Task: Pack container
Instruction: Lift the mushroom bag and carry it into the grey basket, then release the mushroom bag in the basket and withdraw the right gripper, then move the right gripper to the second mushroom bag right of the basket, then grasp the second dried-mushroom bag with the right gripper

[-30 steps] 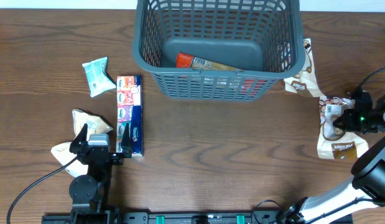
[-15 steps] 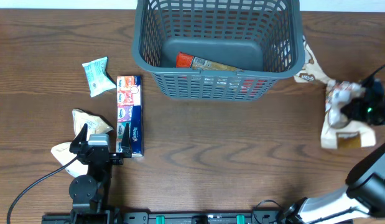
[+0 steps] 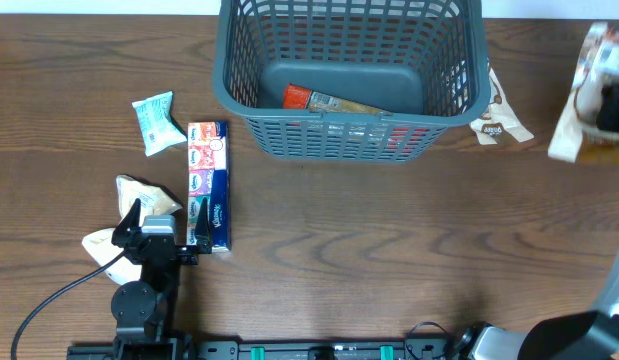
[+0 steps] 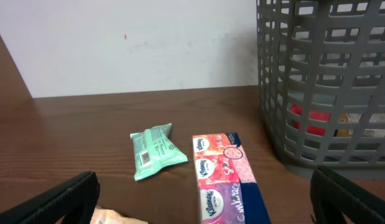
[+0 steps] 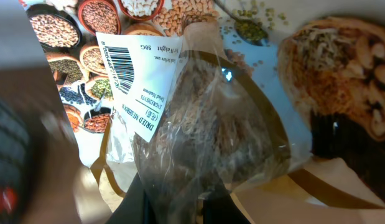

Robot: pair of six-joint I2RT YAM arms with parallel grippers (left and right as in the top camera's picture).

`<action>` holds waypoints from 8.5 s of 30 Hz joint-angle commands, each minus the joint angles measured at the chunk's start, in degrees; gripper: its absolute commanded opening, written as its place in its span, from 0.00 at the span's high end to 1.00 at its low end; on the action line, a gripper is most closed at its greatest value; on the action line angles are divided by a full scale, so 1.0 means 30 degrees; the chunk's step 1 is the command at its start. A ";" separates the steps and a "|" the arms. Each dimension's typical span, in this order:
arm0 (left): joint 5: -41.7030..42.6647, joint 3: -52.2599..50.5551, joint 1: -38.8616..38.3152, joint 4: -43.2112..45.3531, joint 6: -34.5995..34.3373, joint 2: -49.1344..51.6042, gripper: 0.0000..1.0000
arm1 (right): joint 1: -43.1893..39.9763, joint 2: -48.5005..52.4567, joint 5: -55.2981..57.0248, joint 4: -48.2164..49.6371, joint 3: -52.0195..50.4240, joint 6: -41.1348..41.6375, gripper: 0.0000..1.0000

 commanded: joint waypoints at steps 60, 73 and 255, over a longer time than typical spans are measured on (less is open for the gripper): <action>0.0889 -0.0313 0.0007 0.0087 0.0226 0.0007 0.01 | 1.6509 1.3690 -0.0532 -1.3056 1.5773 -0.9887 0.54; 0.0889 -0.0321 0.0007 0.0087 0.0226 0.0007 0.01 | 1.5555 0.8480 0.1632 -0.6251 1.5795 -0.3453 0.56; 0.0882 -0.0321 0.0007 0.0168 0.0015 0.0007 0.02 | 0.5646 2.1281 0.1807 -1.0958 1.5722 -0.3774 0.28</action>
